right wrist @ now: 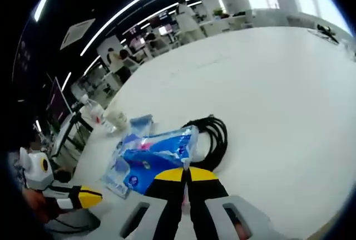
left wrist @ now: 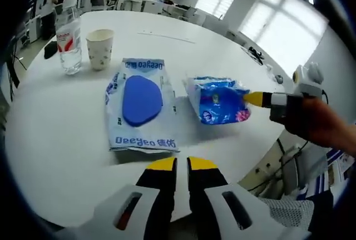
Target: Arrange the tabletop items into an orderly group along one side of the table until the central work area is clear of visible clutter.
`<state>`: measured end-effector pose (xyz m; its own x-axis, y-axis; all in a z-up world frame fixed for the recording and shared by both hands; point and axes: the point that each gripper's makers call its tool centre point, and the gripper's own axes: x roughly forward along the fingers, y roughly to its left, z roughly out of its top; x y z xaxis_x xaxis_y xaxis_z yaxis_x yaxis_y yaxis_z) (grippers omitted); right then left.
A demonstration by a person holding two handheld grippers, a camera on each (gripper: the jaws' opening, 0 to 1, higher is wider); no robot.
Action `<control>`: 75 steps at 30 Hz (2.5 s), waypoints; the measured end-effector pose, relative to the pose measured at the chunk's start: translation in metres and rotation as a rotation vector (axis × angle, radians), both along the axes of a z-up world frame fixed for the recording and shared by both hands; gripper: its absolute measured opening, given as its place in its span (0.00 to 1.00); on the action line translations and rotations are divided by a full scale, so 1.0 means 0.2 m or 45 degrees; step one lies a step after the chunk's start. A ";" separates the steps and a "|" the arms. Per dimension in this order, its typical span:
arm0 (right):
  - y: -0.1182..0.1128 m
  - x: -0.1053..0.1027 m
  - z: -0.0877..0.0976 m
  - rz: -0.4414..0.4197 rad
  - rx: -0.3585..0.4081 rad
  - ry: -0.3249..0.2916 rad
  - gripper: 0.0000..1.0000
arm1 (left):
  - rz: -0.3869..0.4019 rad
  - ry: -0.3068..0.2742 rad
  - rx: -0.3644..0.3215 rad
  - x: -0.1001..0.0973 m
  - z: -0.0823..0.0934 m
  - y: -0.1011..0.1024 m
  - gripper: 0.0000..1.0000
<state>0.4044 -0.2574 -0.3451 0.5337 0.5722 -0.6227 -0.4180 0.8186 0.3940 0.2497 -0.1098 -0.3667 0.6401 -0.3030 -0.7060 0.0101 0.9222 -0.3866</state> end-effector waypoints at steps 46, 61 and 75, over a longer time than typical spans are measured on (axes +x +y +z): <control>0.07 0.93 -0.16 0.032 -0.109 0.019 0.00 | 0.263 0.091 -0.068 -0.05 -0.06 0.17 0.11; -0.01 1.04 -0.21 0.111 -0.256 -0.007 0.00 | 0.330 0.109 -0.095 -0.08 -0.07 0.20 0.11; -0.02 1.01 -0.22 0.104 -0.237 0.021 0.01 | 0.361 0.115 -0.126 -0.06 -0.09 0.19 0.11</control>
